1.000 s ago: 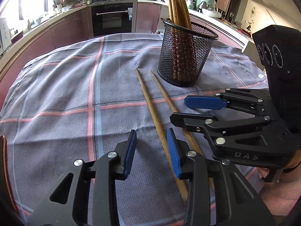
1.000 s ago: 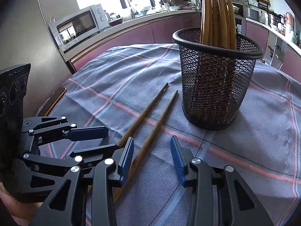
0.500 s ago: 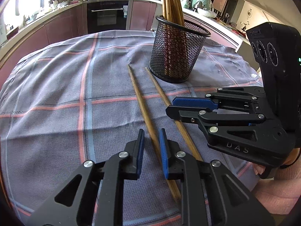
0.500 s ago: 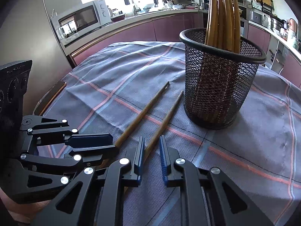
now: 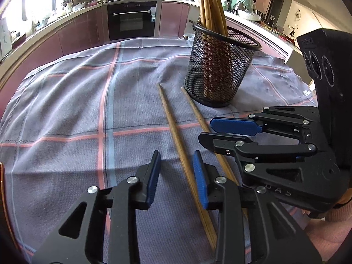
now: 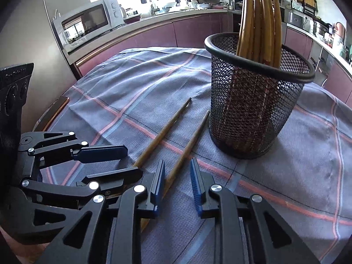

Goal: Organize utensils
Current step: 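Close the right gripper on a chopstick while the left gripper closes on the other, then lift both held chopsticks upright and carry them above the mesh cup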

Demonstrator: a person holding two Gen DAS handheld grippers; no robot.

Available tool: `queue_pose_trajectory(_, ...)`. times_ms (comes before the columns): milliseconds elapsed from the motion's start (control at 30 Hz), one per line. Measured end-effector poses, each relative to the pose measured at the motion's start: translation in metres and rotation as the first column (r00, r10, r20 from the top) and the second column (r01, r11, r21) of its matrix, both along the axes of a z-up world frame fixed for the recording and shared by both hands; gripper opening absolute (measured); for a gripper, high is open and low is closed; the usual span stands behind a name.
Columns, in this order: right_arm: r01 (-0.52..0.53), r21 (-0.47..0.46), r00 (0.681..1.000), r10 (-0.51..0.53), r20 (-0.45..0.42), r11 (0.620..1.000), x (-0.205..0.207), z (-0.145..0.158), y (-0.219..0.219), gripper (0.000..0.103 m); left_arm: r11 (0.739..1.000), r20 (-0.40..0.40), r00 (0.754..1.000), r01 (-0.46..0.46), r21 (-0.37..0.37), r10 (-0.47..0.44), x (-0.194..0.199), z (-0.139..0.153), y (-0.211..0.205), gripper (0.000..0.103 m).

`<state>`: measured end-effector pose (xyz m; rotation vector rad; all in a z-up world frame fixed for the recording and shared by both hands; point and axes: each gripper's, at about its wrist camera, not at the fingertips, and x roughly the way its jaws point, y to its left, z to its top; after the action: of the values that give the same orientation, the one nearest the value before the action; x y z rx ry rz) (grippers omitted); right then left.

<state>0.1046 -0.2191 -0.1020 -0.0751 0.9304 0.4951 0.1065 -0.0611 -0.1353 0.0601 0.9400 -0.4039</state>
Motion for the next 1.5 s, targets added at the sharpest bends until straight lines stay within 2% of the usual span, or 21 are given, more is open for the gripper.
queue_pose_trajectory(167,0.003,-0.024,1.0,-0.003,0.015,1.0,0.003,0.0,0.003,0.016,1.0,0.003,1.0,-0.01,0.012,0.01,0.005,0.0,-0.002,0.023)
queue_pose_trajectory(300,0.006,-0.004,1.0,-0.006,0.005,1.0,0.006,-0.001,0.002,0.013,1.0,-0.009,1.0,-0.004,-0.005,0.004,0.004,-0.001,-0.005,0.011)
queue_pose_trajectory(567,0.01,0.026,1.0,-0.01,-0.014,1.0,0.004,0.0,-0.006,0.009,1.0,-0.018,1.0,-0.02,-0.006,0.02,0.004,0.0,-0.007,0.011)
queue_pose_trajectory(667,0.008,0.023,1.0,-0.008,-0.013,1.0,0.004,0.0,-0.006,0.009,1.0,-0.013,1.0,-0.021,0.007,0.021,0.008,0.0,-0.008,0.016)
queue_pose_trajectory(867,0.001,0.015,1.0,-0.001,-0.006,1.0,0.001,0.001,-0.005,0.007,0.999,-0.012,1.0,-0.027,0.019,0.027,0.014,0.0,-0.01,0.016)
queue_pose_trajectory(933,-0.001,0.017,1.0,0.001,-0.005,1.0,0.001,0.001,-0.005,0.007,0.999,-0.011,0.999,-0.031,0.022,0.032,0.015,0.0,-0.01,0.011)
queue_pose_trajectory(1367,-0.003,-0.022,1.0,0.003,0.012,1.0,0.002,-0.001,-0.001,0.008,0.999,-0.018,0.999,-0.041,0.017,0.041,0.014,-0.001,-0.011,0.011)
queue_pose_trajectory(1500,0.001,-0.006,1.0,-0.001,0.008,1.0,0.003,-0.002,-0.003,0.006,0.999,-0.016,0.999,-0.047,0.014,0.048,0.013,0.0,-0.01,0.01)
